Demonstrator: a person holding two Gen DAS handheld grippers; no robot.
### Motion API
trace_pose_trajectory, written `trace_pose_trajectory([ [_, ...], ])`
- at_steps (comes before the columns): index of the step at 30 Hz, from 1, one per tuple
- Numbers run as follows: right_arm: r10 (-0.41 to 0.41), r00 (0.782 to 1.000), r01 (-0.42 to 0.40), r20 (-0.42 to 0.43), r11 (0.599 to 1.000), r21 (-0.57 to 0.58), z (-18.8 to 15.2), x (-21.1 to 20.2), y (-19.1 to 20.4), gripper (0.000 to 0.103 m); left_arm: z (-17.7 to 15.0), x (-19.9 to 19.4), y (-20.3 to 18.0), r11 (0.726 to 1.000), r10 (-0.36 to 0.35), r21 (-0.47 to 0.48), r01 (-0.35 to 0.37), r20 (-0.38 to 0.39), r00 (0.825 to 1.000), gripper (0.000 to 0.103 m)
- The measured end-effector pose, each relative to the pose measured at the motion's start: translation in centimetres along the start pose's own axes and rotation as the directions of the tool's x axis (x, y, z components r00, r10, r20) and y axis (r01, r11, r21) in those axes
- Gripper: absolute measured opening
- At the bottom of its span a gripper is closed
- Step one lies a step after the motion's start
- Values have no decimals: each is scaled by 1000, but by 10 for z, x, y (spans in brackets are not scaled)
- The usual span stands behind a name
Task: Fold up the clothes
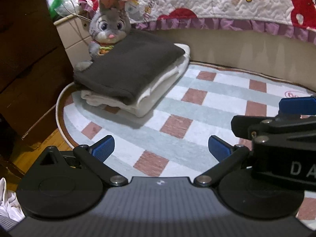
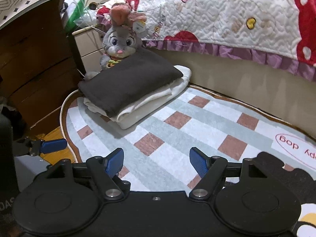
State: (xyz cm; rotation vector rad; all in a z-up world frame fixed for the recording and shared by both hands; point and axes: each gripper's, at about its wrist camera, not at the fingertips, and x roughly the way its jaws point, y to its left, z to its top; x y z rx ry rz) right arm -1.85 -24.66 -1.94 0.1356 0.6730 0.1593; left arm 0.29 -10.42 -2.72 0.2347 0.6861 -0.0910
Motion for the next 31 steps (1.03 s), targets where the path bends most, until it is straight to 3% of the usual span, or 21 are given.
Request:
trace_pose_trajectory([
  [10,-25,1000,25,12,999,-28,2,-9,17,78,-2,0,16,999,1,-51,-3,-31,1000,103],
  [31,-37,998,36,-43,999,-29,-3,3,21,78,-9,12,14,1000,14,-13,-15,-69,997,103],
])
